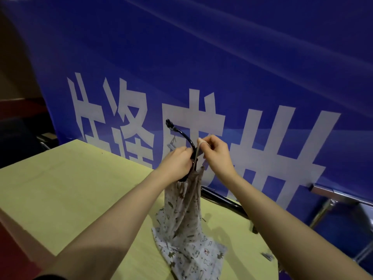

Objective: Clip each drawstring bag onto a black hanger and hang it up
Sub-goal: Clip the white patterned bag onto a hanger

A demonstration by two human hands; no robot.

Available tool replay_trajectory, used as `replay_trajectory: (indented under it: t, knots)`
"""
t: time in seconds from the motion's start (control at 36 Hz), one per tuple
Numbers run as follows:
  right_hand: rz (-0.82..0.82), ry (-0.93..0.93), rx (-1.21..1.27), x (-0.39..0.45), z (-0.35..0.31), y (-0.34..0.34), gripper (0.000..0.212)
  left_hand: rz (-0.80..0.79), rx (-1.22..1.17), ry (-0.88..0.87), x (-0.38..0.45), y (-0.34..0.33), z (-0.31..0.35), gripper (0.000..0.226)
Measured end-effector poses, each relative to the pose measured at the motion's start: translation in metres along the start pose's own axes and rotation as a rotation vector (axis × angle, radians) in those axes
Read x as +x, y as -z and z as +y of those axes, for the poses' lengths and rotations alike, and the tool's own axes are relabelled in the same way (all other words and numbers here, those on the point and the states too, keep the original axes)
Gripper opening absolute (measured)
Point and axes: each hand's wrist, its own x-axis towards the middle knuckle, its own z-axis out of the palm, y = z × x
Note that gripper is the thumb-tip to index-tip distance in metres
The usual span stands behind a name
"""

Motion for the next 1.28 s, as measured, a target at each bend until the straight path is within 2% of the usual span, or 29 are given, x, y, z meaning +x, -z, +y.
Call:
replay_trajectory:
  t: [0.08, 0.22, 0.36, 0.44, 0.5, 0.61, 0.67, 0.72, 0.78, 0.94, 1.08, 1.28]
  knots:
    - [0.031, 0.007, 0.019, 0.016, -0.019, 0.001, 0.041, 0.056, 0.000, -0.019, 0.008, 0.019, 0.004, 0.026]
    - [0.091, 0.017, 0.023, 0.037, -0.045, 0.008, 0.043, 0.108, 0.011, -0.042, 0.015, 0.042, 0.013, 0.024]
    - [0.095, 0.191, -0.112, 0.044, -0.065, 0.026, 0.040, 0.092, 0.018, -0.025, 0.012, 0.042, 0.012, 0.027]
    - [0.089, 0.303, -0.265, 0.046, -0.065, 0.033, 0.030, 0.089, 0.035, -0.016, 0.011, 0.042, 0.015, 0.026]
    - [0.123, 0.272, -0.267, 0.047, -0.061, 0.035, 0.027, 0.073, 0.055, -0.014, 0.011, 0.041, 0.018, 0.024]
    - [0.218, 0.112, -0.253, 0.048, -0.059, 0.043, 0.041, 0.066, 0.056, 0.028, 0.004, 0.030, 0.023, 0.019]
    - [0.189, 0.061, -0.271, 0.044, -0.062, 0.049, 0.046, 0.075, 0.056, 0.050, 0.001, 0.021, 0.026, 0.018]
    - [0.136, -0.031, -0.200, 0.037, -0.063, 0.052, 0.047, 0.079, 0.067, 0.067, -0.003, 0.014, 0.031, 0.020]
    - [0.095, -0.129, -0.001, 0.030, -0.059, 0.054, 0.046, 0.084, 0.089, 0.068, -0.006, 0.009, 0.037, 0.021]
    - [0.034, -0.231, 0.378, 0.009, -0.050, 0.067, 0.019, 0.106, 0.145, 0.093, -0.016, -0.005, 0.055, 0.022]
    - [0.001, -0.139, 0.422, -0.005, -0.047, 0.085, 0.020, 0.105, 0.204, 0.133, -0.028, -0.021, 0.067, 0.022]
    - [-0.046, -0.117, 0.432, -0.023, -0.054, 0.111, 0.037, 0.106, 0.153, 0.192, -0.045, -0.030, 0.104, 0.024]
